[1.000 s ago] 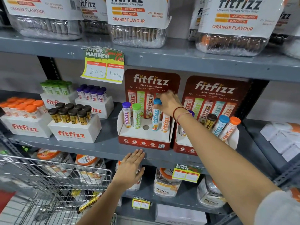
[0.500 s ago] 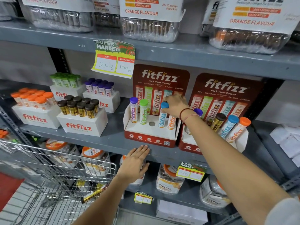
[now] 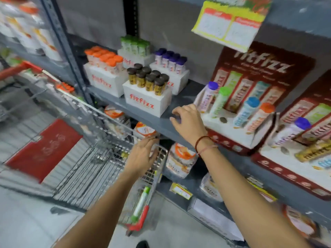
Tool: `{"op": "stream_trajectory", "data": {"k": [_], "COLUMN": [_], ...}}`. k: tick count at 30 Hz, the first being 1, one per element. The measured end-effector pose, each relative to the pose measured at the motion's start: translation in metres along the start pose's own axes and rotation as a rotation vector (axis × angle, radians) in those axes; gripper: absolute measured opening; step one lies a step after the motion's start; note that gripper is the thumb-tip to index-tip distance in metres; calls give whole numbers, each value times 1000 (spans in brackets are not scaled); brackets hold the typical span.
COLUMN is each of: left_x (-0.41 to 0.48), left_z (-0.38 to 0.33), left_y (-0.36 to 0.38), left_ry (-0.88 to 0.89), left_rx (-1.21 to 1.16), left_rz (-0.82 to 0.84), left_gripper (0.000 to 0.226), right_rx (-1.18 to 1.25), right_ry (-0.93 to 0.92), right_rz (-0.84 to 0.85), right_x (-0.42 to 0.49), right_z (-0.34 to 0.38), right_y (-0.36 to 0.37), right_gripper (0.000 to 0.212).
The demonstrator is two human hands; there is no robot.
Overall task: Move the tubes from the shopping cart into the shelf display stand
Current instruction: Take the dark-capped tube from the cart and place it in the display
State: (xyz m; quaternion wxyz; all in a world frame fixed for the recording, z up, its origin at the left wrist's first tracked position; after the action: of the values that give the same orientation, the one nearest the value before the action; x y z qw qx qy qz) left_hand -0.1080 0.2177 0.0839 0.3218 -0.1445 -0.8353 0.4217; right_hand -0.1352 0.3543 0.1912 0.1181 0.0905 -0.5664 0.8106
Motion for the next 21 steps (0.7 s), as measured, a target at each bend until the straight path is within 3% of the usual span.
{"op": "stream_trajectory", "data": {"k": [7,11,16,21], "left_x": [-114,-165,-203,-208], "left_z": [83,98,110,116], "left_y": [-23,-27,-21,-11], "left_ry": [-380,-484,-557,-565], "left_rx": [63,144,188,214], "left_rz": [52,102,178,233], "left_gripper": [30,30,31,34], "right_rx": [38,-55,-218,-341], "right_ry": [-103,-91,-74,-42], "right_rz": [488,753,952,992], "right_x": [-37,-72,-107,-109], "right_z": [74,84,64,43], "right_y": [171,265,360,434], "right_gripper": [17,19,3,37]}}
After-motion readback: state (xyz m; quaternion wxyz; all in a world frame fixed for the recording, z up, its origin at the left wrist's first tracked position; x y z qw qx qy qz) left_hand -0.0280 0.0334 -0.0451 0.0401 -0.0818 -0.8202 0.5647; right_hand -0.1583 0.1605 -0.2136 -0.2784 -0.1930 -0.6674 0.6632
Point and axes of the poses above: each hand's wrist, its own x-axis towards the middle knuckle, its own y-axis out of the palm, z = x × y, the point moved 8 cm from there along x, towards the middle knuckle, and after that the axes turned 8 degrees about y, right-handed, at the moved point
